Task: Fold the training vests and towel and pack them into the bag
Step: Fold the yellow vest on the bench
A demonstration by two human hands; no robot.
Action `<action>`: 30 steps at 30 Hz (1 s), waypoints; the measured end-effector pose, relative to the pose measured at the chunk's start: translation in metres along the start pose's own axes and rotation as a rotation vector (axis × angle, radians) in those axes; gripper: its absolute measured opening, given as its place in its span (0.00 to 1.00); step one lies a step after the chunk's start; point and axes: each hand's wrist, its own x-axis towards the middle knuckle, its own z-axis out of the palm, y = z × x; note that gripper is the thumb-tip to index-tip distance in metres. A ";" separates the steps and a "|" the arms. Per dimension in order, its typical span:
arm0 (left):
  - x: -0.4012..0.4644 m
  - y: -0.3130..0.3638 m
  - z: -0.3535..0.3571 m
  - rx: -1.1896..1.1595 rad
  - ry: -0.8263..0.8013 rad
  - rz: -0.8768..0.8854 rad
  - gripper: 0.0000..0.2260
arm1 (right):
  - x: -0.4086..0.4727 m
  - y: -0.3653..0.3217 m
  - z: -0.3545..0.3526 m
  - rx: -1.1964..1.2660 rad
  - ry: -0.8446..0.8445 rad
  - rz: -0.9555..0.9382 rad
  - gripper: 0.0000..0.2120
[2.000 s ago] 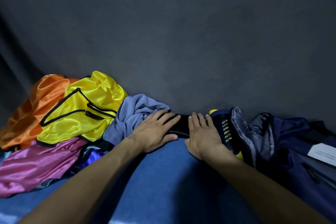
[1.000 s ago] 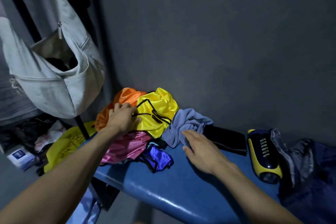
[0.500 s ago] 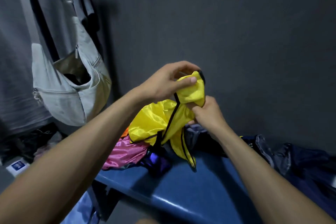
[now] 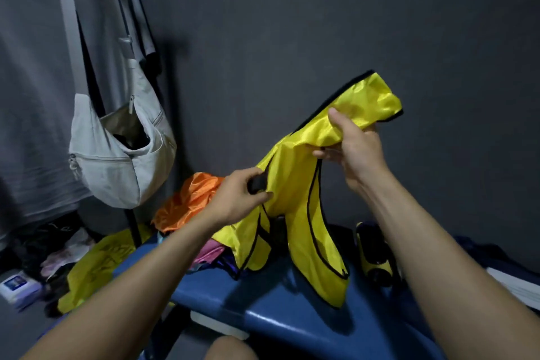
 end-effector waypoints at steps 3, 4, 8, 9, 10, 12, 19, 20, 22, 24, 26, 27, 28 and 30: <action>0.010 0.032 -0.034 -0.524 0.005 -0.042 0.07 | 0.000 -0.017 -0.026 -0.109 0.031 -0.097 0.06; 0.014 0.045 -0.048 -0.724 0.000 -0.058 0.06 | 0.001 -0.021 -0.034 -0.126 0.025 -0.103 0.07; 0.036 0.074 -0.081 -0.819 -0.018 0.000 0.10 | 0.002 -0.033 -0.057 -0.216 0.015 -0.105 0.10; 0.042 0.072 -0.080 -0.607 -0.009 0.012 0.10 | 0.001 -0.035 -0.059 -0.228 0.035 -0.110 0.09; 0.048 0.064 -0.078 -0.371 0.005 0.017 0.08 | -0.002 -0.038 -0.058 -0.231 0.054 -0.117 0.08; 0.054 0.048 -0.070 0.035 -0.074 0.025 0.08 | -0.007 -0.043 -0.058 -0.265 0.095 -0.132 0.07; 0.039 0.069 -0.053 -0.213 -0.431 -0.006 0.39 | -0.021 -0.050 -0.046 -0.653 -0.486 -0.132 0.08; 0.040 0.081 -0.052 -0.352 -0.406 0.016 0.35 | -0.023 -0.051 -0.042 -0.662 -0.576 -0.128 0.10; 0.043 0.106 -0.051 -0.497 -0.385 0.039 0.23 | -0.024 -0.052 -0.035 -0.659 -0.701 -0.133 0.11; 0.048 0.121 -0.052 -0.504 -0.310 0.026 0.15 | -0.022 -0.051 -0.029 -0.637 -0.753 -0.128 0.09; 0.053 0.122 -0.052 -0.468 -0.256 0.029 0.12 | -0.020 -0.049 -0.027 -0.657 -0.787 -0.140 0.07; 0.055 0.119 -0.052 -0.436 -0.243 0.066 0.11 | -0.020 -0.048 -0.026 -0.684 -0.803 -0.149 0.07; 0.057 0.117 -0.051 -0.411 -0.216 0.114 0.10 | -0.021 -0.047 -0.026 -0.708 -0.817 -0.155 0.06; 0.062 0.115 -0.050 -0.421 -0.090 0.180 0.09 | -0.022 -0.042 -0.028 -0.722 -0.810 -0.168 0.02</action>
